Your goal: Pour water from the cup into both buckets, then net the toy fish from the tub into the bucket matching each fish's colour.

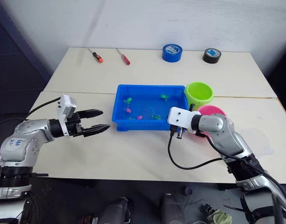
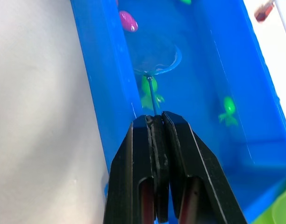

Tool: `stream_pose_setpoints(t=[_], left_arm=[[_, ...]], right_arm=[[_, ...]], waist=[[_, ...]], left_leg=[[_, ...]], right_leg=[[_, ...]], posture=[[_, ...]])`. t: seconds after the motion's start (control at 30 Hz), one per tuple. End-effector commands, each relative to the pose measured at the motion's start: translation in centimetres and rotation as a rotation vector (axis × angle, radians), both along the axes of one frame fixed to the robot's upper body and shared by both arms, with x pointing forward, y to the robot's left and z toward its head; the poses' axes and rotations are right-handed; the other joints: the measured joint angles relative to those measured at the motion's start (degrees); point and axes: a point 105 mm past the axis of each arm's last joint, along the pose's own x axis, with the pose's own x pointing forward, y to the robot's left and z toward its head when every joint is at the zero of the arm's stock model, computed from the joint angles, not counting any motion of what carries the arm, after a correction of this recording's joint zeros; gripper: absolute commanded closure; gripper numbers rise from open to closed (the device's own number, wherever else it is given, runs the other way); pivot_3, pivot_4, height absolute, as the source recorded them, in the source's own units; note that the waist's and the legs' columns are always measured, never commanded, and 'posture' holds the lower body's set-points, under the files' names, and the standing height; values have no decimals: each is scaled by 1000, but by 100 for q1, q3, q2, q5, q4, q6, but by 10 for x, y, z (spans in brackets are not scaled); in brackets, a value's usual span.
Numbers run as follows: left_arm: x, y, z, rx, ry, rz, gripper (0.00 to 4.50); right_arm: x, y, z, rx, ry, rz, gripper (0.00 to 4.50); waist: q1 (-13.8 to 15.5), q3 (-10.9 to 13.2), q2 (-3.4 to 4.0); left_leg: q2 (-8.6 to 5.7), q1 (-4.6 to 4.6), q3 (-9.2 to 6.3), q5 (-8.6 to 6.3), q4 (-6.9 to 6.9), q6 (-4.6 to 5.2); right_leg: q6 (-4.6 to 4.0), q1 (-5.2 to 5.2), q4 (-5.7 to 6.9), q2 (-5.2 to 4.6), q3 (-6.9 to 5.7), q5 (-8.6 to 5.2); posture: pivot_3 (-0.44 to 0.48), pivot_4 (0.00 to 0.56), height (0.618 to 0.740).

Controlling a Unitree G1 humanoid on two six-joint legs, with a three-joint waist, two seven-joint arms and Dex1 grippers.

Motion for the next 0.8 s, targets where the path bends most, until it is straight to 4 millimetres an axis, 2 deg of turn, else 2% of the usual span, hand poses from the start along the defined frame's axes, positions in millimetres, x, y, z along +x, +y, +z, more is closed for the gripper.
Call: stream_pose_setpoints(t=[0.03,0.23,0.53,0.67,0.8], left_arm=[[-3,2,14,1,-57,-5,29],[-2,3,16,6,-65,-5,29],[3,-1,17,2,-78,-28,29],[10,-6,19,-3,-88,-48,29],[15,-8,20,2,-96,-63,29]], right_arm=[[2,6,17,55,-28,13,4500],[1,5,22,224,96,-48,4500],[-4,-15,30,384,232,-169,4500],[-7,-23,29,345,193,-182,4500],[-4,-25,25,181,63,-146,4500]], waist=[[-2,0,0],[3,0,0],[6,0,0],[6,0,0],[0,1,1]], left_leg=[[0,0,0,0,0,0],[2,-1,-3,0,-1,-1],[1,-1,-6,0,-2,0],[0,-2,-5,-1,-2,1],[-5,-2,-1,-1,-2,1]], right_leg=[[0,0,0,0,-1,0],[0,0,0,-1,-13,0],[0,1,-2,-5,-17,0],[0,1,-3,-4,-17,0],[0,0,-4,-5,-15,0]], posture=[[0,150,740],[0,150,740],[0,150,740],[0,150,740],[0,150,740]])
